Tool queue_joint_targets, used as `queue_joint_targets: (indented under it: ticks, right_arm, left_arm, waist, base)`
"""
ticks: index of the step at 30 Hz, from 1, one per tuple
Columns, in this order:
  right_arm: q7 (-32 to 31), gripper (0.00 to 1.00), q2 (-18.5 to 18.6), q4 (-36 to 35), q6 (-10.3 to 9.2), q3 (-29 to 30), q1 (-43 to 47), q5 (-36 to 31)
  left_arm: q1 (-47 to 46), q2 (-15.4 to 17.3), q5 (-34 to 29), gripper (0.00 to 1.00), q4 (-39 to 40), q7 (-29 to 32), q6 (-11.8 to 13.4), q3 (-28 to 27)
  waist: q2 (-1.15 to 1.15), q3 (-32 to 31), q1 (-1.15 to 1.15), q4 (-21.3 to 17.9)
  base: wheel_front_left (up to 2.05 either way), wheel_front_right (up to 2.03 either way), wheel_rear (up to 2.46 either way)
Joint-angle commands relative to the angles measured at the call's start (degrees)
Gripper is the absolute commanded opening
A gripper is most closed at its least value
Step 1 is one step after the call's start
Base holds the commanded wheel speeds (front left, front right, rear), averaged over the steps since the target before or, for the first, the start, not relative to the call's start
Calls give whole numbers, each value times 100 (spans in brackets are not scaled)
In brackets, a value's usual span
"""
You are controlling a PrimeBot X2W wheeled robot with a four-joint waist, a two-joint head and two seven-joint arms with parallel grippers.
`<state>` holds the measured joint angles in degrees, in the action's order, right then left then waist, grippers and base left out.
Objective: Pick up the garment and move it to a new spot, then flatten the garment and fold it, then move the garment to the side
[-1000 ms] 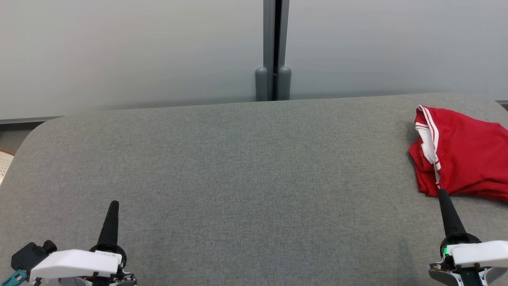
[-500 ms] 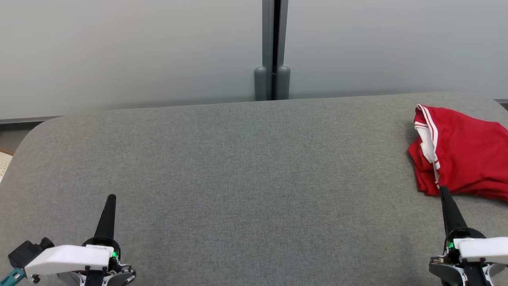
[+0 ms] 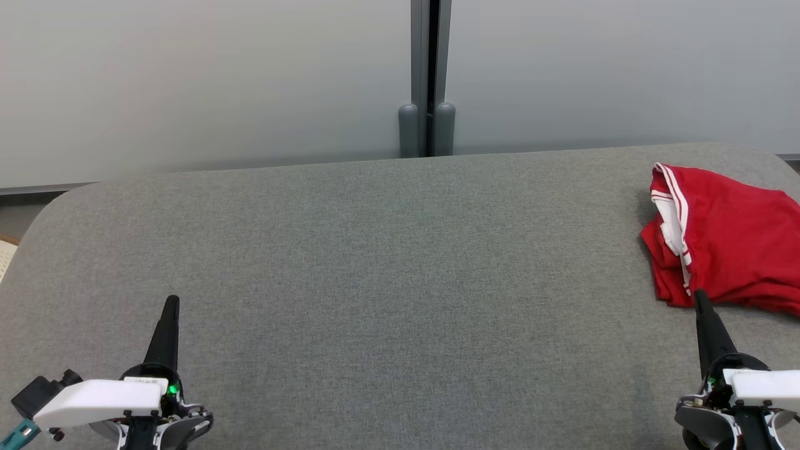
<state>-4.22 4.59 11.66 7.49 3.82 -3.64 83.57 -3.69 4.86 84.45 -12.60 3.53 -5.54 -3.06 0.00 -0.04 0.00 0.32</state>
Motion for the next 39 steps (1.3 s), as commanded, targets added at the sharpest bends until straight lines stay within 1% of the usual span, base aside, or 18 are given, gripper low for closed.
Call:
queue_joint_targets:
  ticks: [1, 24, 39]
  right_arm:
    - [-37, 0, 0, 5, 1, 32, -110, 145]
    - [-132, 0, -69, 244, 0, 140, -269, 1009]
    - [-144, 0, -85, 246, 0, 168, -278, 970]
  left_arm:
    - [-111, 8, 109, 0, -1, 34, -51, -59]
    - [-295, -124, 884, 0, -152, 237, -220, -273]
    - [-283, -137, 863, 0, -153, 252, -213, -291]
  waist:
    - [0, 2, 0, -2]
    - [0, 22, 0, -31]
    - [0, 22, 0, -32]
  base:
    - [0, 0, 0]
    - [0, 0, 0]
    - [0, 0, 0]
